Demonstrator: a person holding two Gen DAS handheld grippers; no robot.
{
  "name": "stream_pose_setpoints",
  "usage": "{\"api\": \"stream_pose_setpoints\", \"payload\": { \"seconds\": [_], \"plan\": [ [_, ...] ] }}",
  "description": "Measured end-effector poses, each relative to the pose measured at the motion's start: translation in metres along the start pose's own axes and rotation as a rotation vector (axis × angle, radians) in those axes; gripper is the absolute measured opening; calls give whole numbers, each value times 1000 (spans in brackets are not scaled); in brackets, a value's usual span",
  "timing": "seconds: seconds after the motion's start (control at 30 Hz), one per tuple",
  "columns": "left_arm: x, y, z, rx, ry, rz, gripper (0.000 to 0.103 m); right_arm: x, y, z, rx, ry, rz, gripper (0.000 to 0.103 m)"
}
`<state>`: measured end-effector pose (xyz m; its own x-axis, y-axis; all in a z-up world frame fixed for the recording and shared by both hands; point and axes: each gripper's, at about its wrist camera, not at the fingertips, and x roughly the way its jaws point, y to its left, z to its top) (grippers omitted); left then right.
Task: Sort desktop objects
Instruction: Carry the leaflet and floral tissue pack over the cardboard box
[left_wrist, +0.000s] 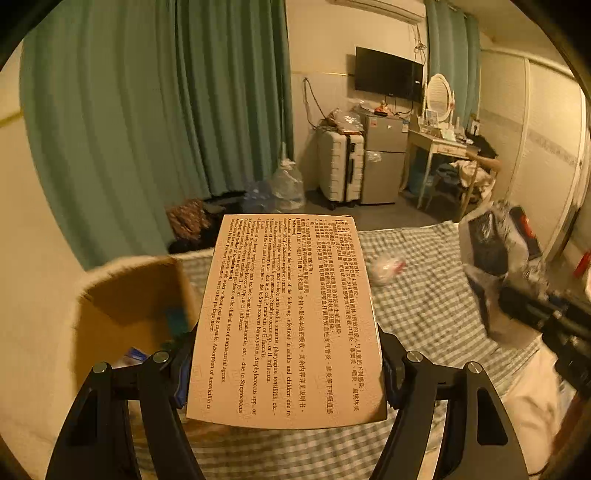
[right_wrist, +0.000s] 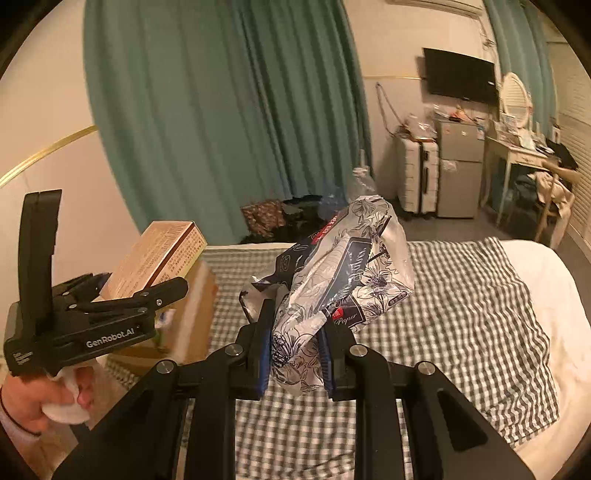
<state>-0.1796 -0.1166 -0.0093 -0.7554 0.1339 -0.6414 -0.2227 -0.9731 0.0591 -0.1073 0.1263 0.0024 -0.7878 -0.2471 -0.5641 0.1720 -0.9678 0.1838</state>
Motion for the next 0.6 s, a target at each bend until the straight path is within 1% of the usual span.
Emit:
{"api": "stream_pose_setpoints", "payload": {
  "seconds": [0.1,0.17,0.23,0.3,0.4,0.53,0.6],
  "plan": [
    [-16,30,-4,-14,-3,25,75,0,25,4,-34,-1,24,21],
    [-23,45,-7,-31,-23,49,75,6,42,8,-57,6,45,21],
    [-28,67,-12,-69,-39,59,75,11,57,10,-67,9,68,21],
    [-27,89,-20,-111,-39,62,75,19,77,14,-91,21,94,21],
    [-20,123,-36,-170,-29,80,75,31,110,15,-134,36,115,21],
    [0,167,-53,-245,7,112,75,60,151,15,-182,67,163,21],
    [9,182,-62,-270,20,122,75,75,168,13,-201,87,182,21]
  ]
}}
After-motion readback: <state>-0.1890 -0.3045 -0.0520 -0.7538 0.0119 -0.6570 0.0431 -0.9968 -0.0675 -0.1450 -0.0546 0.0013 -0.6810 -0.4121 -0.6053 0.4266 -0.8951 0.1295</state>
